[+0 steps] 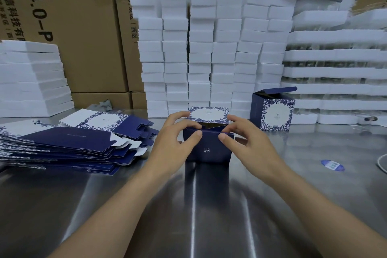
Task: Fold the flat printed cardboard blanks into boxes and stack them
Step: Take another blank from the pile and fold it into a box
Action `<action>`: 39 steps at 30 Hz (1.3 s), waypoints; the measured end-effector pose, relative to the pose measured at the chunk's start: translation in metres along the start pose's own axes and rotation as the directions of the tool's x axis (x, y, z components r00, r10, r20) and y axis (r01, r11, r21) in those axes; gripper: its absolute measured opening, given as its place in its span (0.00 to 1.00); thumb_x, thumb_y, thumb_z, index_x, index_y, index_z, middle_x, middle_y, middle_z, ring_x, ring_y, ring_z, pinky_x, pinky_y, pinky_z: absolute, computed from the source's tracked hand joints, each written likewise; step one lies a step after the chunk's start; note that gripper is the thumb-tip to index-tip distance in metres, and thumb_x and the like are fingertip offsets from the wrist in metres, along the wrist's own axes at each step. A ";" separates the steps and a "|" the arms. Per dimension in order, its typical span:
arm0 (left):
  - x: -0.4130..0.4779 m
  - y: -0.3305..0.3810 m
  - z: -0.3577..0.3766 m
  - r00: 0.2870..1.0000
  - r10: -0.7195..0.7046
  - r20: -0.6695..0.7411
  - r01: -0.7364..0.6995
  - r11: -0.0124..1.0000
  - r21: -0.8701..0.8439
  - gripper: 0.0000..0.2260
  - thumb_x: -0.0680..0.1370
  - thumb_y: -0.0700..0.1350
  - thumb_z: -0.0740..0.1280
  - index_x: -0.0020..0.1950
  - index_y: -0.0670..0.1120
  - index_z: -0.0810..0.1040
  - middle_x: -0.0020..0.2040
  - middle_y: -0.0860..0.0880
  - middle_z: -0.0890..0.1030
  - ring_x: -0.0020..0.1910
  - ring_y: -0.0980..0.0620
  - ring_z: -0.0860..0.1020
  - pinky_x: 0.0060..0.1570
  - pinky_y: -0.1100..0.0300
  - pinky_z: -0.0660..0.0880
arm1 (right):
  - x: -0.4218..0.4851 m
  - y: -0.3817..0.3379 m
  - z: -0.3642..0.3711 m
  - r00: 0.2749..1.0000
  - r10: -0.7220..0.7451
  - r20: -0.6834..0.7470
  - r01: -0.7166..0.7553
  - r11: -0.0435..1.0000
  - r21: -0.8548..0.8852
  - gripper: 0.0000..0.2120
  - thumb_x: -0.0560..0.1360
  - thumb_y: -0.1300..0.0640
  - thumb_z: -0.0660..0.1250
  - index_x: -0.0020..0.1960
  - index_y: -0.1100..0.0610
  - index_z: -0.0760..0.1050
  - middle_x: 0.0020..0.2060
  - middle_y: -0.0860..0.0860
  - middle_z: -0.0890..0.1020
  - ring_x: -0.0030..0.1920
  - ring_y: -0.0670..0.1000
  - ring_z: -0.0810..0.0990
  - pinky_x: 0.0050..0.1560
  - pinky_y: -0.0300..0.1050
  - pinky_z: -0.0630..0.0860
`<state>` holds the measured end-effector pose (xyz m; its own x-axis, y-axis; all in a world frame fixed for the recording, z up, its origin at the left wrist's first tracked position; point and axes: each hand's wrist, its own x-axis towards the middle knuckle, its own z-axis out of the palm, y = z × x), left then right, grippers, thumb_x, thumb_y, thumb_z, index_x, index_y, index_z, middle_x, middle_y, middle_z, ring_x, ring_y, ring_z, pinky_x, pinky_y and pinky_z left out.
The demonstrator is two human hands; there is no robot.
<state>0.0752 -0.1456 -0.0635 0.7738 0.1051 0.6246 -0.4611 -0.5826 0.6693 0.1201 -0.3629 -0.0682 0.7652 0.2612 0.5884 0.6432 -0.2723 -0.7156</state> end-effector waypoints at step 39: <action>-0.017 0.036 0.024 0.961 0.071 -0.268 -0.115 0.982 -0.152 0.11 0.81 0.56 0.69 0.61 0.55 0.78 0.59 0.59 0.81 0.63 0.56 0.79 0.60 0.64 0.75 | -0.012 -0.027 0.010 0.917 -0.388 -0.090 0.270 0.770 -0.578 0.46 0.65 0.28 0.70 0.80 0.28 0.57 0.78 0.44 0.66 0.78 0.52 0.64 0.70 0.52 0.61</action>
<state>0.0555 -0.1883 -0.0598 0.5943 0.2752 0.7557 -0.6081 -0.4612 0.6462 0.0930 -0.3490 -0.0596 0.4544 0.2621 0.8514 0.7172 -0.6744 -0.1752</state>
